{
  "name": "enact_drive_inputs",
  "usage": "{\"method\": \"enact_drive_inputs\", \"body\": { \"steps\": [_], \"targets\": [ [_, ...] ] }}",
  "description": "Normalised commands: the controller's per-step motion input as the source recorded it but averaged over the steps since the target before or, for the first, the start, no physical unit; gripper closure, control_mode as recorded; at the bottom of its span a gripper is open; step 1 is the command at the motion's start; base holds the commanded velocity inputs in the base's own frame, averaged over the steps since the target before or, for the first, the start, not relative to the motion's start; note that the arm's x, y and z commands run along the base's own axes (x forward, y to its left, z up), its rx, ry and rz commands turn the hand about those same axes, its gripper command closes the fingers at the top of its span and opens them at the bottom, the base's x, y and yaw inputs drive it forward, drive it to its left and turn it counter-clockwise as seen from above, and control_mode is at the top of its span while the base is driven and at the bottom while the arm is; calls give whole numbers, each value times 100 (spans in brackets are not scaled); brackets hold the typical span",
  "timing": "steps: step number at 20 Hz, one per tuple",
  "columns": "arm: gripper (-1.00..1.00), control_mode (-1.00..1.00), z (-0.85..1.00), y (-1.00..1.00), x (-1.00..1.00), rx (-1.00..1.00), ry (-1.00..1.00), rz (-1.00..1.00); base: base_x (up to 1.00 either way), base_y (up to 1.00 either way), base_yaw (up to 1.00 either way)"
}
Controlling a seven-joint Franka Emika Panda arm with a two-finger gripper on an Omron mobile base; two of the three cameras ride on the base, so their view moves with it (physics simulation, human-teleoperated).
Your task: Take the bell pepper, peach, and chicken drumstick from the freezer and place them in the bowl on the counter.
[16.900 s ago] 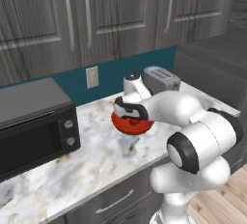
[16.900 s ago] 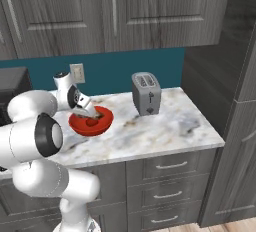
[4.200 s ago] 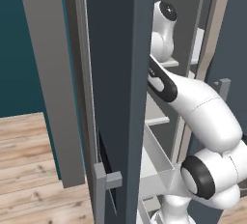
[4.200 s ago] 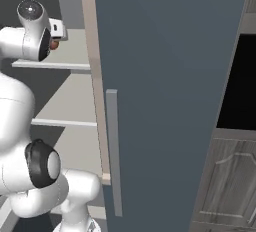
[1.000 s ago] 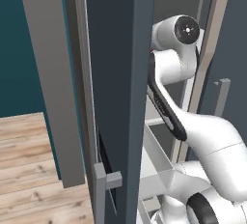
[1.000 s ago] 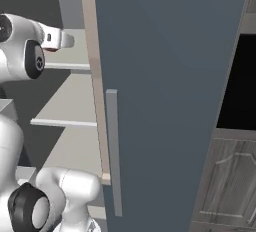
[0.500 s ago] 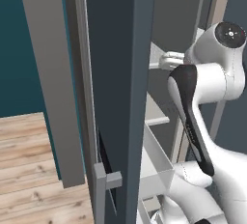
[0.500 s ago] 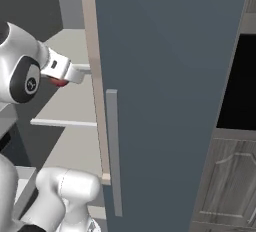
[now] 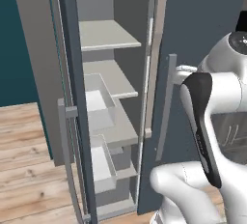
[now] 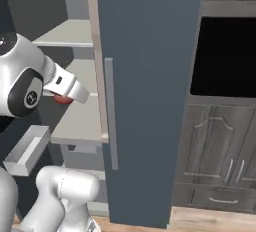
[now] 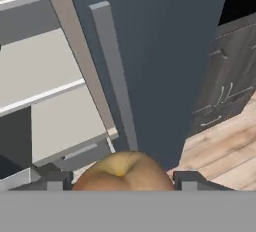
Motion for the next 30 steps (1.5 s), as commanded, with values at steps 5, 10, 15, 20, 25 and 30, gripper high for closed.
{"method": "enact_drive_inputs", "body": {
  "steps": [5,10,15,20,25,30],
  "targets": [
    [100,100,0,0,0,0,0,0,-100,23,-39],
    [100,100,0,0,0,0,0,0,-100,55,-55],
    [100,100,0,0,0,0,0,0,-100,58,-57],
    [100,100,0,0,0,0,0,0,-52,62,-43],
    [100,100,0,0,0,0,0,0,54,66,-45],
    [100,100,0,0,0,0,0,0,-27,68,-60]
  ]
}}
